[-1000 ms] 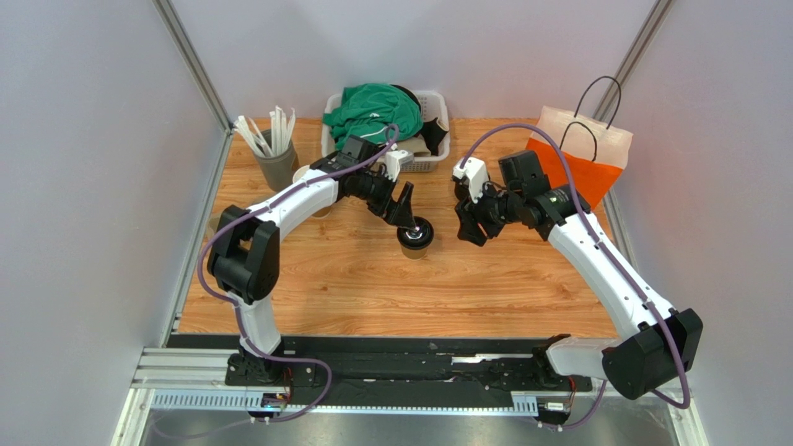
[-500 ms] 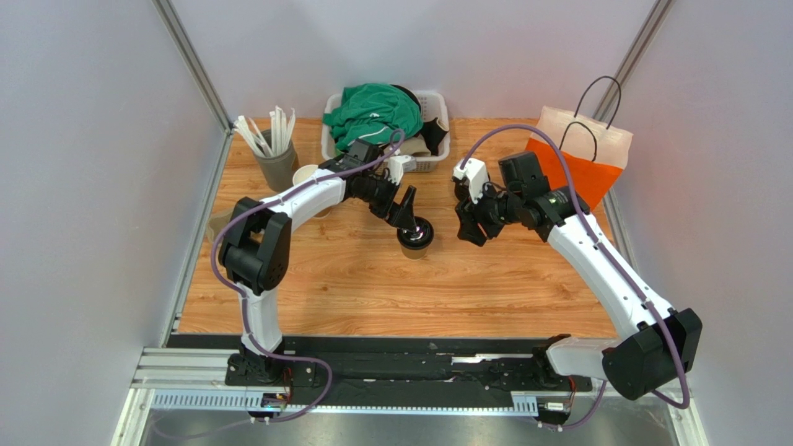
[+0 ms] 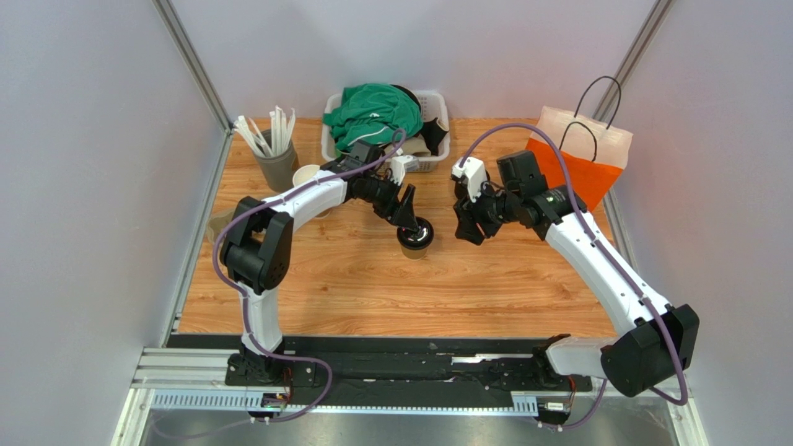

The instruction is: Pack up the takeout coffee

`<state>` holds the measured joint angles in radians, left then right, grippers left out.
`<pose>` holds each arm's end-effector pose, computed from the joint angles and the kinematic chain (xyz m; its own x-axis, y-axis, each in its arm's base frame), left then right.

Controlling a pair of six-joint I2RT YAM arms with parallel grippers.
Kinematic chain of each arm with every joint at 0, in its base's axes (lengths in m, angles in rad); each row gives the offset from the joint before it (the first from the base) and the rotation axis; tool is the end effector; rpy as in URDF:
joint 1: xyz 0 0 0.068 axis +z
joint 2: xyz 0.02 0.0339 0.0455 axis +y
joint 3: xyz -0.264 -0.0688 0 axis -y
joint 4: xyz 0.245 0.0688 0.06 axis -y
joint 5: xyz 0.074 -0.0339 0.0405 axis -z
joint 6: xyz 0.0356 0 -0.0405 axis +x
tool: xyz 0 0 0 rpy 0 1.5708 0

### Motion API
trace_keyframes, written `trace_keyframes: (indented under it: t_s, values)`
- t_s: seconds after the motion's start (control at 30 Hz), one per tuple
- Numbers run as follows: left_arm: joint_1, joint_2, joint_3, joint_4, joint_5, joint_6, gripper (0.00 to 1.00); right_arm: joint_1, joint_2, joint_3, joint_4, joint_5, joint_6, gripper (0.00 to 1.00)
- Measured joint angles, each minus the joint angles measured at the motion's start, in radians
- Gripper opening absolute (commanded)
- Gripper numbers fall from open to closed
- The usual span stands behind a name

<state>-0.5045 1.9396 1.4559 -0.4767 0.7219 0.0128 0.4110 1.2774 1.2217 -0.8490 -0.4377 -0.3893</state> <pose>0.3543 -0.2225 0.2164 -0.7084 0.4021 -0.5801 0.7035 0.4688 -0.5341 0.2298 0.1166 0.3290 -0.4384 -0.5660 -0.6982 -0.8305 0.5521 0.0738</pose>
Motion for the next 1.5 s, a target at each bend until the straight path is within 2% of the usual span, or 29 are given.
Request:
trace_keyframes:
  t_s: [0.47, 0.7, 0.8, 0.93, 1.03, 1.23, 1.5]
  values:
    - [0.002, 0.0, -0.031, 0.044, 0.051, -0.003, 0.68, 0.0, 0.027, -0.002, 0.01, -0.011, 0.027, 0.54]
    - [0.029, -0.035, -0.113, 0.134, 0.062, -0.063, 0.68, 0.0, 0.094, -0.004, 0.062, -0.018, 0.092, 0.54]
    - [0.047, -0.062, -0.154, 0.159, 0.054, -0.097, 0.68, -0.001, 0.142, -0.005, 0.102, -0.046, 0.145, 0.58]
    - [0.068, -0.088, -0.192, 0.179, 0.034, -0.14, 0.68, -0.011, 0.212, -0.004, 0.149, -0.125, 0.217, 0.68]
    - [0.07, -0.105, -0.21, 0.192, 0.013, -0.162, 0.68, -0.037, 0.292, 0.002, 0.178, -0.213, 0.272, 0.69]
    - [0.072, -0.126, -0.24, 0.227, -0.02, -0.205, 0.67, -0.076, 0.436, 0.028, 0.222, -0.359, 0.363, 0.64]
    - [0.089, -0.121, -0.258, 0.273, -0.004, -0.249, 0.65, -0.087, 0.503, 0.028, 0.327, -0.467, 0.466, 0.51]
